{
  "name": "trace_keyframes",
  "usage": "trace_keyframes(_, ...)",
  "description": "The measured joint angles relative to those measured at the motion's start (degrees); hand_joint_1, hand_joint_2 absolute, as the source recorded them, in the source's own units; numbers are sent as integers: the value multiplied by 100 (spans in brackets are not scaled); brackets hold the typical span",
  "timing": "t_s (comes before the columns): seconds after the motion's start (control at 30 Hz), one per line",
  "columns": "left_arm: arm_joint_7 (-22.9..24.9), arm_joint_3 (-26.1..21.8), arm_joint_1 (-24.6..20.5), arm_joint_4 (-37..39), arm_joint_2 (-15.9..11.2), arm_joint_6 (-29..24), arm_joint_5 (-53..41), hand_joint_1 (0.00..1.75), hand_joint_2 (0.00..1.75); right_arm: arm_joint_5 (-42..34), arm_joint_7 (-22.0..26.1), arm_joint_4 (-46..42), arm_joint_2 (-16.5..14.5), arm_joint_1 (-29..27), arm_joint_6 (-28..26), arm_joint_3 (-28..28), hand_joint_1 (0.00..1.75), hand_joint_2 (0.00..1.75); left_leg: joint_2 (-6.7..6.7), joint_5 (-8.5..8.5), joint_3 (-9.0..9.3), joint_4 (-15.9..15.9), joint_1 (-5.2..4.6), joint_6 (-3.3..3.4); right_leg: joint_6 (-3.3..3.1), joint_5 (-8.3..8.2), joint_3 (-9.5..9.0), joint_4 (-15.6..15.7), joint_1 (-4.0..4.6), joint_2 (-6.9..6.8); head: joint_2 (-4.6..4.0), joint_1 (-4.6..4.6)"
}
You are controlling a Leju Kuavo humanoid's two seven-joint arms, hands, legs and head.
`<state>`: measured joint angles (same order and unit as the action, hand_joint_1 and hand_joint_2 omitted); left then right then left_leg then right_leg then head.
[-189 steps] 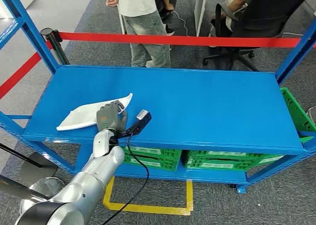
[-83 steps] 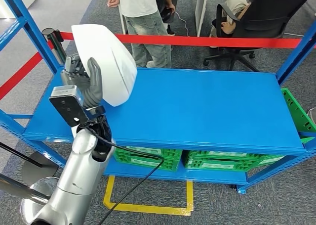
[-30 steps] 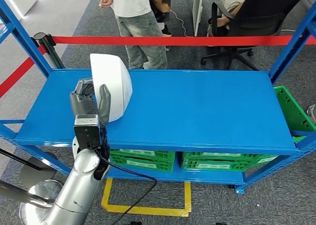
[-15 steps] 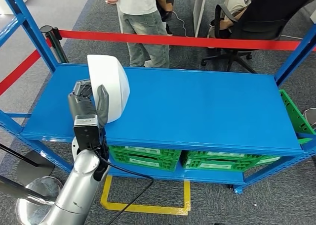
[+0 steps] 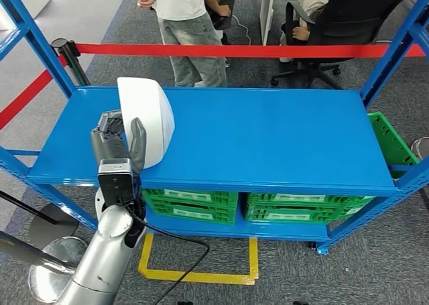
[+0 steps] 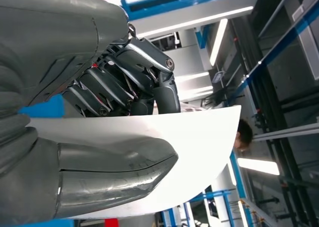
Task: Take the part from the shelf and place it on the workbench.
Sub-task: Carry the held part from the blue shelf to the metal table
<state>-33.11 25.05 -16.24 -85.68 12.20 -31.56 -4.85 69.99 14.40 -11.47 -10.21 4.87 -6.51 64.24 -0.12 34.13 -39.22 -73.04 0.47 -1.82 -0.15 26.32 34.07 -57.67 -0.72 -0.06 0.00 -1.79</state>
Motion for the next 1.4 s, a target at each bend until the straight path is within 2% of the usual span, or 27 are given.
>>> trace_keyframes(0.03,0,0,2,-1,-3,-1,0,175,175,0,0,0,-1,0,0,1,0,175,0,-125,194,253,0,12,12,-29,33,-1,0,0,0,-1)
trace_keyframes(0.1,0,0,-5,-2,2,-1,0,175,175,0,0,0,-2,2,0,2,0,175,-1,-389,702,1029,-7,58,51,-81,81,-11,12,4,0,-2)
trace_keyframes(0.13,-1,0,-10,-3,5,-1,-1,175,175,0,0,0,-2,5,0,2,0,175,-2,-452,874,1329,-14,85,80,-108,107,-19,22,4,0,1)
trace_keyframes(0.17,-1,-1,-10,-3,7,-1,-1,175,175,0,0,0,-2,6,0,3,0,175,-3,-474,957,1502,-23,114,114,-138,133,-27,31,1,0,4)
trace_keyframes(0.23,-1,-3,1,-4,8,-2,-2,175,175,0,0,0,-1,3,0,4,0,175,-4,-498,930,1562,-39,186,192,-204,175,-19,30,-6,0,7)
trace_keyframes(0.3,-1,-5,1,-4,12,-5,-2,175,175,0,-1,0,0,-1,0,5,0,175,12,-582,875,1587,-29,283,255,-112,257,-95,15,-1,0,11)
trace_keyframes(0.37,-2,-7,-7,-4,20,-6,-2,175,175,-1,-2,0,1,-3,0,7,0,175,27,-670,794,1607,-15,358,297,303,452,-575,6,3,0,30)
trace_keyframes(0.43,-2,-8,-1,-4,20,-1,-1,175,175,-4,-1,0,1,-2,-1,8,0,175,31,-746,690,1604,-28,383,325,749,660,-1319,4,2,0,42)
trace_keyframes(0.47,-1,-9,3,-4,17,1,-1,175,175,-5,0,0,1,-2,-2,9,0,175,32,-785,638,1601,-38,384,329,826,688,-1551,4,2,0,40)
trace_keyframes(0.5,-1,-11,5,-4,16,2,0,175,175,-7,1,0,1,-2,-3,10,0,175,32,-821,589,1598,-47,383,325,787,622,-1592,5,2,0,40)
trace_keyframes(0.53,-1,-14,6,-4,15,2,0,175,175,-10,2,0,1,-1,-4,10,0,175,31,-854,549,1596,-55,378,310,659,450,-1417,7,2,0,40)
trace_keyframes(0.6,-2,-24,6,-4,16,2,0,175,175,-20,7,0,1,11,-6,12,0,175,26,-910,491,1591,-73,353,255,422,-108,-644,22,2,0,40)
trace_keyframes(0.67,-2,-33,2,-4,17,-1,-1,175,175,-26,15,0,1,27,-7,12,0,175,28,-968,453,1584,-92,301,210,388,-528,-9,43,6,0,35)
trace_keyframes(0.7,-2,-36,2,-4,18,-5,-1,175,175,-26,18,0,1,29,-6,12,0,175,31,-1000,437,1581,-97,269,197,414,-597,112,53,8,0,33)
trace_keyframes(0.77,-2,-38,3,-4,16,-14,-2,175,175,-26,20,1,-4,19,-4,13,0,175,27,-1038,409,1569,-94,209,140,371,-575,152,42,4,0,36)
trace_keyframes(0.8,-2,-38,2,-4,14,-16,-1,175,175,-26,19,2,-8,15,-3,13,0,175,20,-973,376,1520,-91,175,96,333,-549,165,30,-3,0,29)
trace_keyframes(0.83,-2,-39,1,-4,9,-16,-1,175,175,-26,19,2,-11,14,-4,13,0,175,12,-820,315,1378,-85,139,47,285,-514,179,17,-12,0,16)
trace_keyframes(0.93,-2,-42,16,-2,-7,-18,0,175,175,-26,17,2,-13,15,-7,13,0,175,3,-102,4,380,-48,46,-17,165,-356,170,15,-23,0,-21)
trace_keyframes(0.97,-2,-42,25,-2,-13,-18,0,175,175,-27,18,2,-13,13,-7,13,0,175,3,4,-51,95,-41,32,-18,134,-299,156,17,-24,0,-21)
trace_keyframes(1.0,-2,-42,30,-2,-19,-18,0,175,175,-29,19,2,-13,12,-7,13,0,175,3,-18,-23,-9,-39,29,-16,105,-241,136,18,-24,0,-22)
trace_keyframes(1.03,-2,-42,32,-2,-23,-18,0,175,175,-31,21,2,-13,12,-7,13,0,175,3,-138,105,95,-38,35,-12,80,-187,114,19,-22,0,-22)
trace_keyframes(1.1,-2,-42,29,-2,-26,-18,0,175,175,-35,26,2,-14,12,-7,13,0,175,3,-426,578,774,-39,74,10,43,-104,66,22,-16,0,-23)
trace_keyframes(1.17,-2,-42,26,-2,-24,-18,-1,175,175,-37,32,2,-15,14,-7,13,0,175,0,-517,949,1388,-54,120,56,3,-49,30,39,-12,0,-18)
trace_keyframes(1.23,-2,-45,25,-3,-22,-20,-2,175,175,-39,37,2,-15,15,-7,14,0,175,-2,-496,1006,1557,-67,156,121,-56,-2,16,53,-15,0,-15)
trace_keyframes(1.3,-2,-56,27,-3,-20,-22,-2,175,175,-40,42,2,-14,13,-7,17,0,175,7,-532,951,1596,-39,238,188,-14,79,-38,57,-14,0,-13)
trace_keyframes(1.33,-2,-63,27,-2,-16,-22,-2,175,175,-41,45,2,-13,11,-7,19,0,175,13,-564,916,1613,-23,292,219,109,145,-149,58,-10,0,-2)
trace_keyframes(1.4,-2,-77,32,-2,-11,-22,-2,175,175,-42,56,2,-13,9,-7,23,0,175,21,-647,819,1624,-18,371,267,565,363,-718,51,-5,0,16)
